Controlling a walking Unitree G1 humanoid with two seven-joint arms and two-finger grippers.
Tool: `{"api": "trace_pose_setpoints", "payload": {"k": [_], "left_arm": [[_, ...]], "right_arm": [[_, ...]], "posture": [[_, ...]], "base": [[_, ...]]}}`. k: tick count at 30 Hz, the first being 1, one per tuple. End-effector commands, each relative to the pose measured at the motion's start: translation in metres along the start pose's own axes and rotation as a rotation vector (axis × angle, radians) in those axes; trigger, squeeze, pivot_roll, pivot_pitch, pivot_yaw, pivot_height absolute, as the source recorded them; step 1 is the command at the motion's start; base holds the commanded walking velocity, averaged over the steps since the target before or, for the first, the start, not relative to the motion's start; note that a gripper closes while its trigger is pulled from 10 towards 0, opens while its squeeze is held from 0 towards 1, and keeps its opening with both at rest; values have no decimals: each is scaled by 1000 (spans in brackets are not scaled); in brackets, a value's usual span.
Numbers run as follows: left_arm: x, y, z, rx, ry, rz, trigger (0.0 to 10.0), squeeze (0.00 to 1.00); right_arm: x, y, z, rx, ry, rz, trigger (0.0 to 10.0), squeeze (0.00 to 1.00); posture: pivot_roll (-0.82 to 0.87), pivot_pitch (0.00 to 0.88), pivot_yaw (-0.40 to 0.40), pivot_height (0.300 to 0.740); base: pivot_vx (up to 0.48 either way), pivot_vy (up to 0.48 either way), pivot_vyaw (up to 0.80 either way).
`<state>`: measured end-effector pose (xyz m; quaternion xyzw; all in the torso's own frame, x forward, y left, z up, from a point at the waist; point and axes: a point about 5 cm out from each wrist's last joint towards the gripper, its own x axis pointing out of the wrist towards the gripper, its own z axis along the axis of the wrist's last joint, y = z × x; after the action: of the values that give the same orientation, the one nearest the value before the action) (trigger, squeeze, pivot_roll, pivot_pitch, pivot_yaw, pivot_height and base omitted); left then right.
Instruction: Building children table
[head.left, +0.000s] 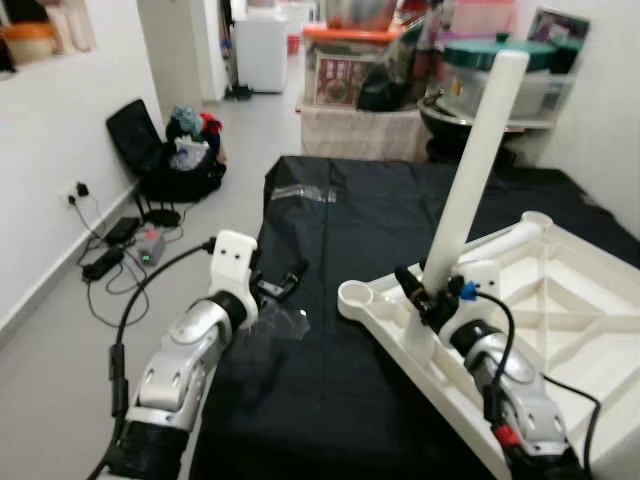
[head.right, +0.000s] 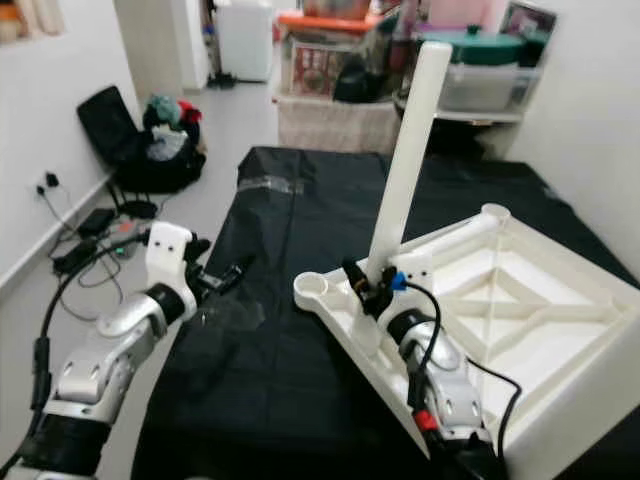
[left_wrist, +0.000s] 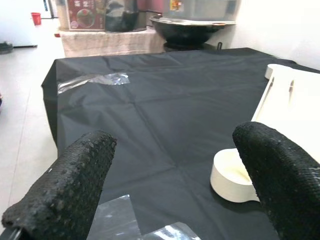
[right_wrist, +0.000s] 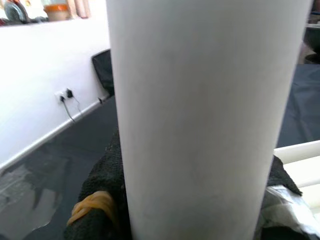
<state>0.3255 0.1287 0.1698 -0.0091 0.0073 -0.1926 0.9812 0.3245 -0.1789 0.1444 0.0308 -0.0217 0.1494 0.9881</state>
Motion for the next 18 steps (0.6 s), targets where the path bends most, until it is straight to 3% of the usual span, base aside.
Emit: {"api": "trace_pose_setpoints", "payload": {"k": [1, 4, 5, 6, 11, 13, 18], "left_arm": [[1, 0, -3, 13, 19, 2, 10000, 0], [0, 4, -4, 16, 25, 30, 10000, 0], [0, 4, -4, 16, 25, 30, 10000, 0], [-1, 6, -4, 15, 26, 46, 10000, 0], [-1, 10, -4, 14, 26, 65, 10000, 0], [-3, 20, -3, 14, 23, 110, 10000, 0], [-3, 24, -2, 14, 21, 127, 10000, 0]], "right_arm": [[2, 4, -14, 26, 60, -3, 10000, 0], [26, 34, -2, 63, 11, 74, 10000, 0], [26, 34, -2, 63, 11, 74, 10000, 0], [31, 54, -2, 95, 3, 130, 10000, 0], [29, 73, -7, 110, 17, 198, 10000, 0], [18, 91, -20, 123, 60, 287, 10000, 0], [14, 95, -24, 128, 73, 310, 10000, 0]], "posture": [[50, 0, -83, 740], [67, 0, -97, 740], [67, 0, -97, 740], [73, 0, -101, 740], [76, 0, -103, 740], [77, 0, -105, 740], [77, 0, -105, 740]], "base": [[0, 0, 0], [0, 0, 0], [0, 0, 0], [0, 0, 0], [0, 0, 0], [0, 0, 0], [0, 0, 0]]}}
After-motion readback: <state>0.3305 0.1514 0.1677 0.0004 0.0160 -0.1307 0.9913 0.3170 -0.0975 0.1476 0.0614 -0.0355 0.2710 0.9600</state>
